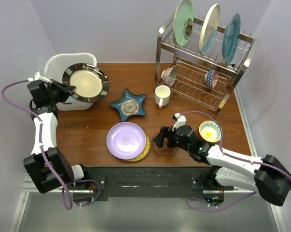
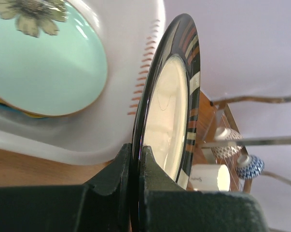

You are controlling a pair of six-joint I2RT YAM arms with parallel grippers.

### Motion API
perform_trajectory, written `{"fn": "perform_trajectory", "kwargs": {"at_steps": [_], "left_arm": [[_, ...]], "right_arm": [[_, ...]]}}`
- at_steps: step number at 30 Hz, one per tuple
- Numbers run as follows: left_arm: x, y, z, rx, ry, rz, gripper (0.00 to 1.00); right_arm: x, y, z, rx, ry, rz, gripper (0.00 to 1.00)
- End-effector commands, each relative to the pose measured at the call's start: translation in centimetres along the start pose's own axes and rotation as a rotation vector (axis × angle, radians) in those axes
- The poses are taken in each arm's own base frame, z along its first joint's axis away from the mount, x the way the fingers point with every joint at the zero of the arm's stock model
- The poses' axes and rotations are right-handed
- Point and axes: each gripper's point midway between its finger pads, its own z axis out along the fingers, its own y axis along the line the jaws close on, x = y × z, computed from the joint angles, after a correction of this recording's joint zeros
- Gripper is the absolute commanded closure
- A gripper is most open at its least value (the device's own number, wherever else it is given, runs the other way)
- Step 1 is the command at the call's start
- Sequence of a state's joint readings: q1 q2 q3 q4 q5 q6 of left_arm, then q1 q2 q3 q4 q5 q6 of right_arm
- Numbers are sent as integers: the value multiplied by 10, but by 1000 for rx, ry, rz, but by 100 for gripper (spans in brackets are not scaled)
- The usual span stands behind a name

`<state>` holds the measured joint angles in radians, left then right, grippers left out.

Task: Place the plates into the plastic bin on the countertop
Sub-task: Place the plate in the plastic bin.

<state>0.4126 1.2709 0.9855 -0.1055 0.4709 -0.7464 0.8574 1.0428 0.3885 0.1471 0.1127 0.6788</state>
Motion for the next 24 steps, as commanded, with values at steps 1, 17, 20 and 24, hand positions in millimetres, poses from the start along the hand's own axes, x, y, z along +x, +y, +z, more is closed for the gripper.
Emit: {"fn": "perform_trajectory", "kwargs": {"at_steps": [1,17,20,24], "left_arm": [[-54,-17,-12,25,-195,-19,100],[-64,25,-11,-35,-255,-207,100],[-68,32,-12,-40,-268,-237,100],[-71,33,-8,-9,-278,-298,100]], "right_arm": [[-17,14,1,-33,-43,-6,7],[-13,14,4,-34,-27,-6,7],[-13,14,4,-33,-26,-4,7],[-13,15,5,-34,-25,-6,7]]}}
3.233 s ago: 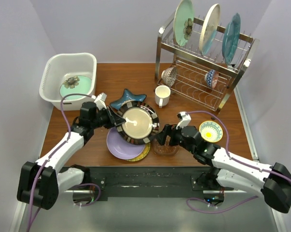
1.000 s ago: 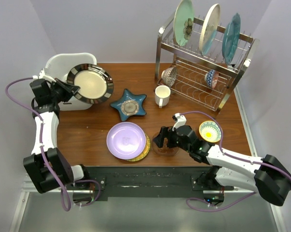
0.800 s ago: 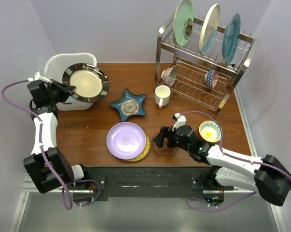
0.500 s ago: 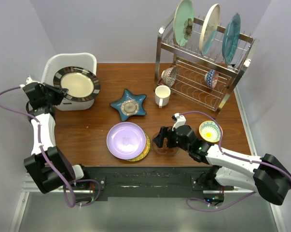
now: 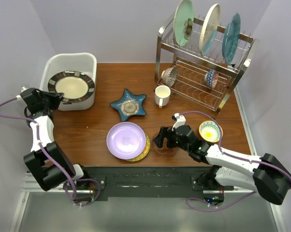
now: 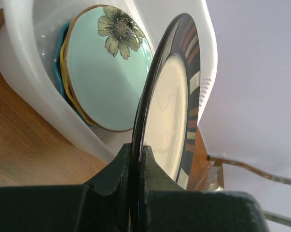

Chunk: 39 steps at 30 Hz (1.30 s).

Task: Place the plates into the plastic bin on the countertop
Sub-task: Place the plate in the plastic bin.

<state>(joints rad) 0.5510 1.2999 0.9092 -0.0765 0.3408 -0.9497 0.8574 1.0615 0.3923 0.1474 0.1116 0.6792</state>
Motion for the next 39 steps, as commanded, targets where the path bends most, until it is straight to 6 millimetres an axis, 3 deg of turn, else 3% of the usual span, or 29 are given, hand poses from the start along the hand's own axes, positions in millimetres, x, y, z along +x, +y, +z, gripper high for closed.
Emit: {"fn": "perform_trajectory", "kwargs": {"at_steps": [1,20,30,39], "left_arm": [[-32,-50,-6,213,-97,-57,100],[-53,-17,16,119,-217,-139,100],[-61,-20,36,114,-207,-156,100],[-64,-35,45,96,-245,-77,100]], "right_arm": [[-15,16,3,-42,-34,-6,7],[-10,15,8,-36,-15,-5,7],[-7,14,12,-29,1,-6,7],[-7,13,13,-24,3,-2,7]]}}
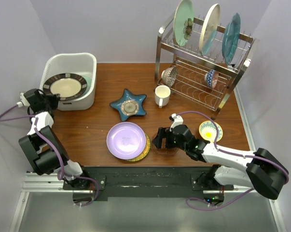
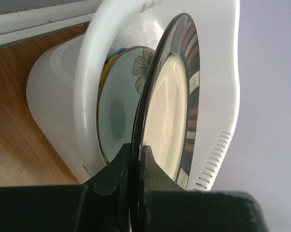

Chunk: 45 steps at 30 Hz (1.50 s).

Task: Place the plates into the plastic bin on the countertop
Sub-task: Place the plate in the plastic bin.

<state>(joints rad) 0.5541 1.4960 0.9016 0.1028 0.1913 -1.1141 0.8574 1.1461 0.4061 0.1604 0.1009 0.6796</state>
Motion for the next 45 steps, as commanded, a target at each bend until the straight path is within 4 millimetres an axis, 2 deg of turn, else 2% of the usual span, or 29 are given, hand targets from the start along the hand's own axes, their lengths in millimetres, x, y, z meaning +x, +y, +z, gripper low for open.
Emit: {"fn": "perform_trajectory", "kwargs": {"at_steps": [1,10,15,16,17,18,20,25,33,34,40,45], "left_arm": [[-35,-87,-12,218,-136,89,100],[-26,-107,0,167,-165,225,100],[-19,-107,10,123,-155,278,100],[-22,-105,11,102,-173,284,100],[-16,-101,14,80,-159,308,100],[-17,-106,17,74,-158,322,100],[-9,-95,21,-9,-132,375,100],[1,-98,34,-44,-109,429,100],[21,-79,52,-100,-12,484,100],[22,-77,52,-106,-6,489,96],[33,-61,59,-136,43,525,86],[41,-46,63,-174,83,546,82]], "right_arm": [[-19,19,1,-53,-48,3,7],[-18,19,3,-48,-42,0,7],[-19,17,2,-42,-44,0,7],[-18,17,3,-41,-42,-2,7],[-19,18,2,-44,-45,-2,7],[-18,16,2,-41,-42,-2,7],[-18,16,3,-38,-42,-4,7],[-17,17,4,-41,-36,-5,7],[-16,14,4,-30,-34,-5,7],[-16,16,4,-35,-35,-4,7],[-17,16,5,-33,-32,-3,7],[-16,17,6,-38,-29,-4,7]]}}
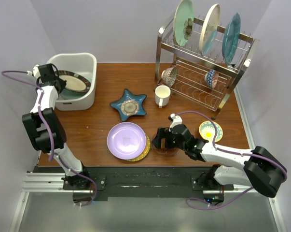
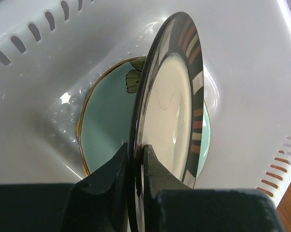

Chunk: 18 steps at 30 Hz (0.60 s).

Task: Place the plates into the plastic bin on the countertop
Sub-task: Place the plate in the plastic bin.

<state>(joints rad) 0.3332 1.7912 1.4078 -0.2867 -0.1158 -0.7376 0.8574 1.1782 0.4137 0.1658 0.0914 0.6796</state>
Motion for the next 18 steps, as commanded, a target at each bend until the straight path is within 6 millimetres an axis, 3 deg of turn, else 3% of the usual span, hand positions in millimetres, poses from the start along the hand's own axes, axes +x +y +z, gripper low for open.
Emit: {"fn": "perform_trajectory", "kwargs": {"at_steps": [1,6,14,18], "left_arm": [[13,-14,5,37,43,63,80],[24,-3,8,9,76,100,73],[82,9,32,35,319,202,68],[91,14,37,51,352,258,66]], "right_arm": [[-19,18,2,-41,-46,-2,7],[-20,19,2,-46,-44,-3,7],[-22,22,1,-57,-49,-4,7],[-24,22,-3,-60,-57,-8,6]]}}
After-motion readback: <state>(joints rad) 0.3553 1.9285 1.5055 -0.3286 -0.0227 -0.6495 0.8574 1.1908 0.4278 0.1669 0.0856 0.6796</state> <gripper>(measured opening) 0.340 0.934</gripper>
